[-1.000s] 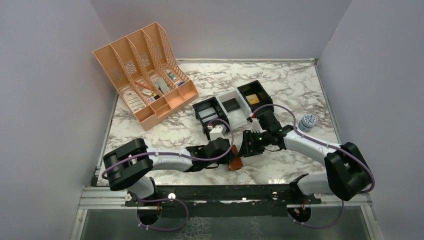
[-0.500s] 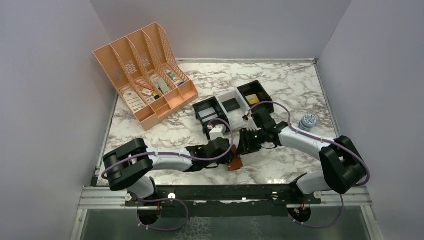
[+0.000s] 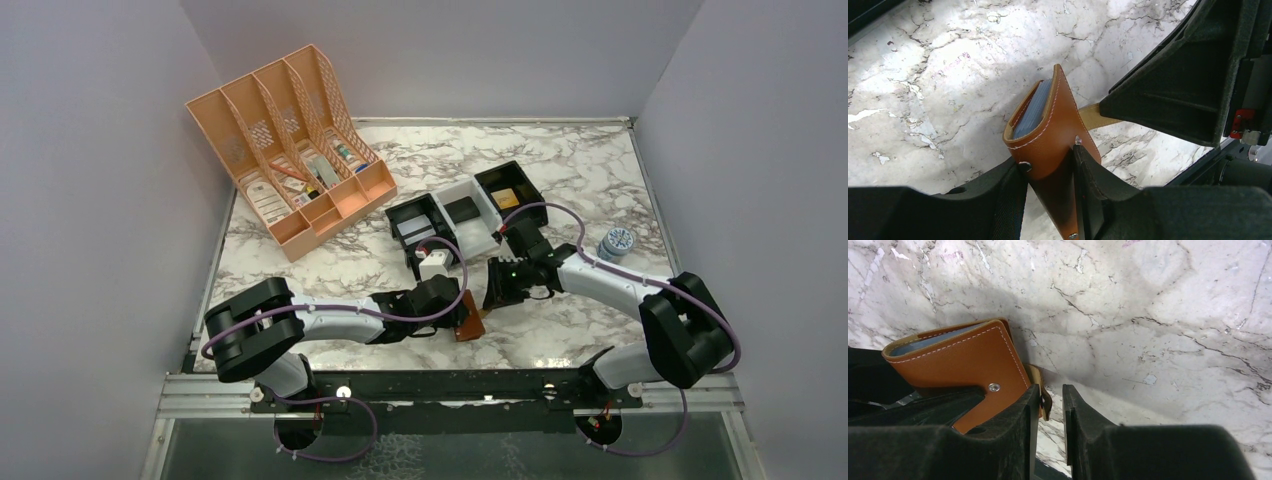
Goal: Take the credit cards out of the card holder
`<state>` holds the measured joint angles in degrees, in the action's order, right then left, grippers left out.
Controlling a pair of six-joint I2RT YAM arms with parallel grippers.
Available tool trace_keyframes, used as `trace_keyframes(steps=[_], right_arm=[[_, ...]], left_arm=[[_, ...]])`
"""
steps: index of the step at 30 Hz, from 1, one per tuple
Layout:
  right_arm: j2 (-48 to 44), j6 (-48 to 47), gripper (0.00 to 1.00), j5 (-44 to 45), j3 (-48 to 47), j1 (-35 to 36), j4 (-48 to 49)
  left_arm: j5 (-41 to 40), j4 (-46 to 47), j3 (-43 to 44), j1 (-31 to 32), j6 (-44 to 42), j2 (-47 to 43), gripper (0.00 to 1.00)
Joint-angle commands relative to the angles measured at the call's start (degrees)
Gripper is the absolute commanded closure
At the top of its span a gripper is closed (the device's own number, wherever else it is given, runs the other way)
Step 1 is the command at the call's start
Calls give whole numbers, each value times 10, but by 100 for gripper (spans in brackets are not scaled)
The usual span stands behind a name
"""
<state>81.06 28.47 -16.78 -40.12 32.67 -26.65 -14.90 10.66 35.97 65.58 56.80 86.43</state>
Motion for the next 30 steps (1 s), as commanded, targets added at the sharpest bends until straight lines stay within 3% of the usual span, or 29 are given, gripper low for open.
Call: trace_keyframes(steps=[1, 7, 10, 14, 20, 25, 30], right_arm=[[10, -8, 78, -19, -11, 3, 20], [24, -21, 83, -97, 11, 3, 53], [13, -13, 98, -90, 17, 3, 57], [-23, 6, 99, -41, 7, 3, 47], [-65, 11, 99, -39, -13, 3, 34], [-94, 13, 99, -92, -16, 3, 50], [-95, 14, 99, -153, -28, 3, 70]], left_arm=[[-2, -42, 1, -2, -24, -7, 63], [-4, -44, 0, -2, -23, -6, 63], [-11, -44, 1, -2, -23, -4, 60], [-46, -80, 12, -2, -18, -12, 35], [-102, -140, 3, -2, -5, -67, 13], [-148, -188, -13, -2, 10, -129, 5], [-135, -172, -34, -3, 2, -181, 3]])
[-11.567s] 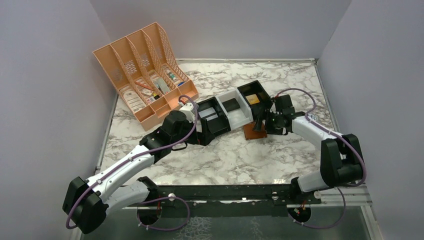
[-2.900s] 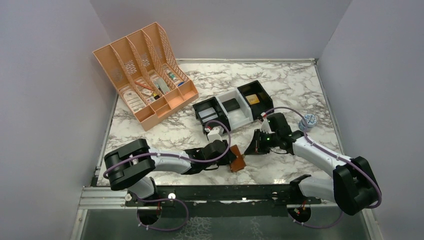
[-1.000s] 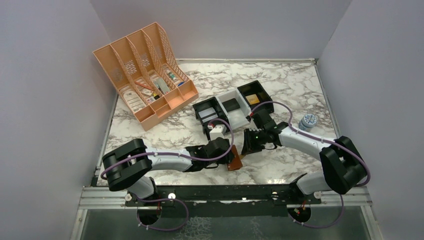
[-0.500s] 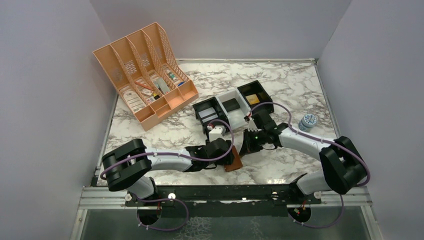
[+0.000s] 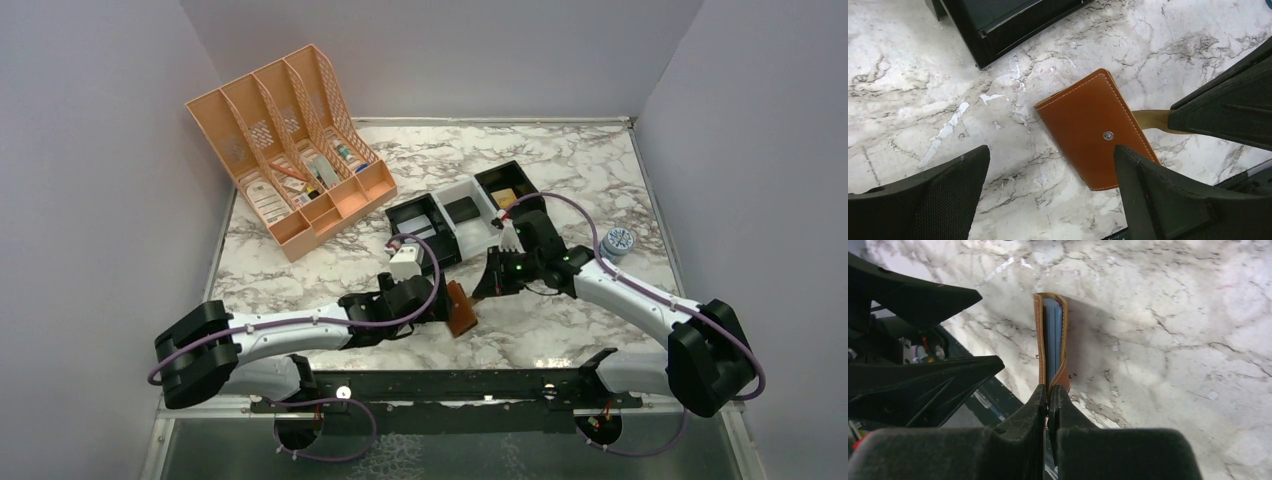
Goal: Take the credit cards out of the card holder
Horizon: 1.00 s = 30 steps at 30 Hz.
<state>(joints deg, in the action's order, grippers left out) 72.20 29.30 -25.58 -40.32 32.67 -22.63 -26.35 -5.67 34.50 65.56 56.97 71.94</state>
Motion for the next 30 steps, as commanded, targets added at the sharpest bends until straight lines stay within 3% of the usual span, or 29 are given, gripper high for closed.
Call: trace_keyframes(steps=[1, 14, 22, 25, 30], right_arm=[[-5, 6, 99, -74, -28, 3, 35], [2, 1, 99, -147, -40, 3, 63], [20, 17, 99, -196, -39, 3, 96], [15, 21, 99, -157, -34, 3, 84], [1, 16, 99, -15, -26, 2, 28]], left_arm=[[-17, 0, -25, -3, 2, -44, 2], [24, 106, -68, -3, 47, -75, 1], [-11, 40, -62, -3, 75, -85, 1], [-25, 16, -69, -3, 90, -97, 3], [-35, -9, -71, -3, 87, -118, 5]])
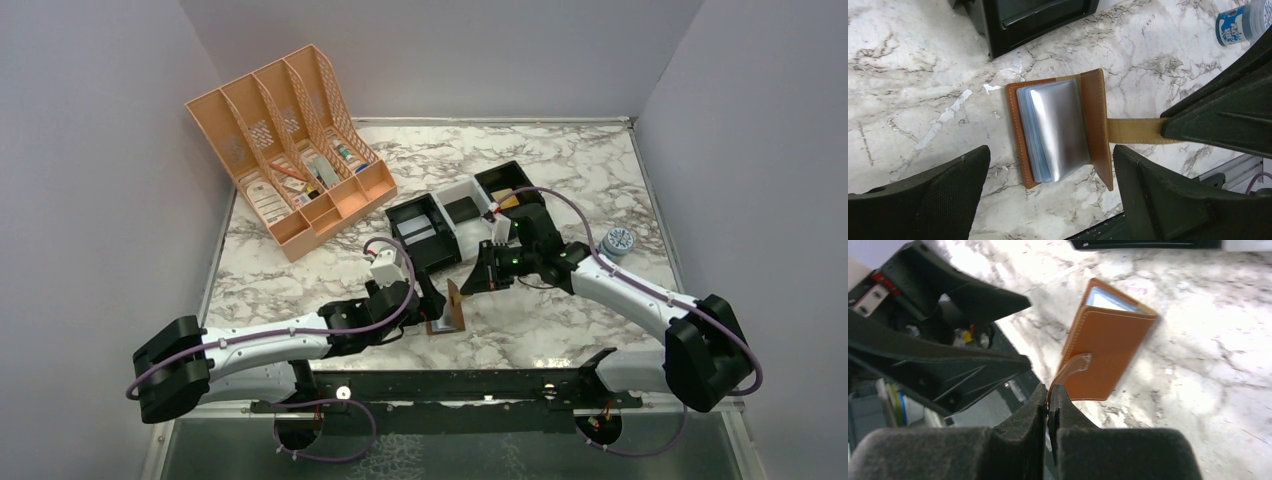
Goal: Take the credit cards out of the card holder
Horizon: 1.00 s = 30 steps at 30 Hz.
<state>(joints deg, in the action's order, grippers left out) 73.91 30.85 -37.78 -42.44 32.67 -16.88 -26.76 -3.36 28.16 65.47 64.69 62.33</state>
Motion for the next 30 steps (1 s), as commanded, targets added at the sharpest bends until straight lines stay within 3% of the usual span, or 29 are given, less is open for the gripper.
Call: trace_keyframes(steps=[1, 4, 7, 12, 24, 30], right_arm=[[-17, -3, 99, 143, 0, 2, -43], [-15, -1, 99, 233, 22, -5, -73], [-4, 9, 99, 252, 59, -18, -66], [7, 25, 99, 238, 105, -28, -26], [-8, 18, 99, 223, 112, -27, -8], [-3, 17, 99, 222, 114, -28, -6]], left_arm=[[-32, -32, -8, -2, 7, -25, 5], [-29, -23, -9, -2, -5, -29, 5], [-18, -10, -6, -2, -16, -21, 6], [18, 26, 7, -2, -57, 2, 6], [104, 101, 26, -13, -94, 74, 6], [166, 136, 20, -48, -92, 89, 14]])
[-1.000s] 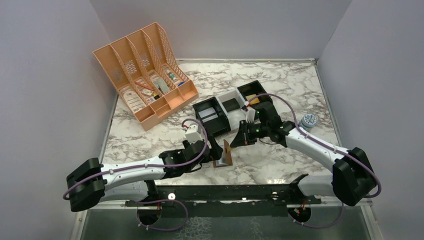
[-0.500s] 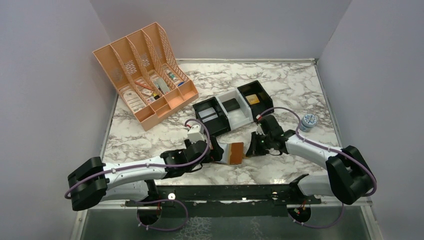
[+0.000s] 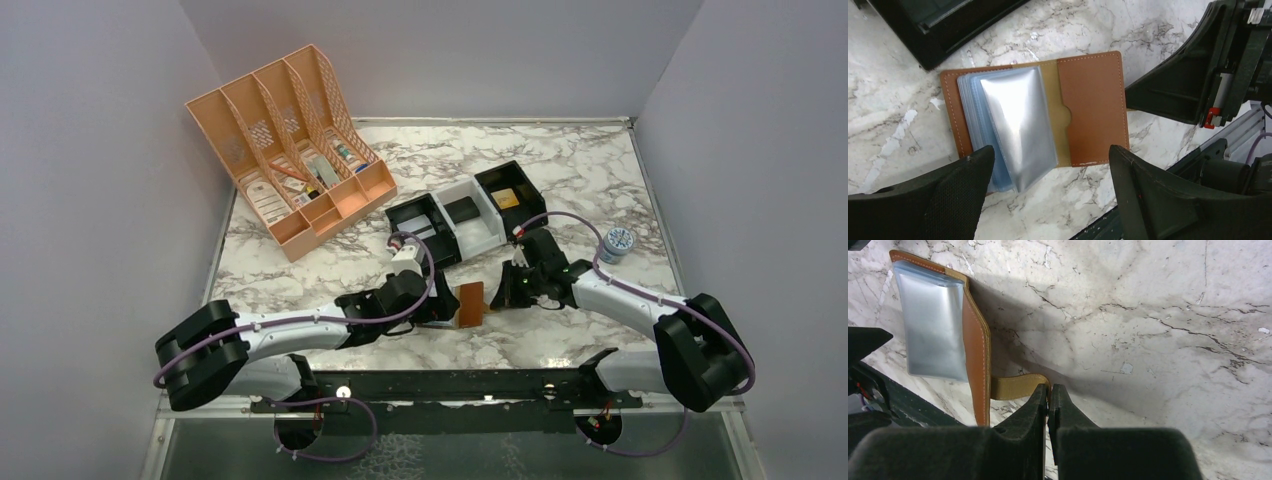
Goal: Take the credit cards out of the card holder
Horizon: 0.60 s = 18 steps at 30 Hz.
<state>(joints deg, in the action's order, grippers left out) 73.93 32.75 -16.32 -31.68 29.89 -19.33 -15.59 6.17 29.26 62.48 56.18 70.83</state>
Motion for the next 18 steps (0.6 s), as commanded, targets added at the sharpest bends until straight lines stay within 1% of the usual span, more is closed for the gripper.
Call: trace_keyframes(steps=[1, 3, 6, 11, 18], right_arm=[[-2, -4, 99, 7, 5, 0, 18], [2, -6, 99, 7, 2, 0, 18], [6, -7, 99, 5, 0, 0, 19], [8, -8, 99, 2, -3, 0, 20], [10, -8, 99, 1, -2, 0, 21]], left_arm=[[58, 46, 6, -21, -6, 3, 17], [70, 63, -3, -25, -3, 2, 20], [88, 75, -10, -37, 10, 15, 20], [75, 39, -5, -41, 29, 36, 20], [54, 4, 10, -41, 17, 32, 17]])
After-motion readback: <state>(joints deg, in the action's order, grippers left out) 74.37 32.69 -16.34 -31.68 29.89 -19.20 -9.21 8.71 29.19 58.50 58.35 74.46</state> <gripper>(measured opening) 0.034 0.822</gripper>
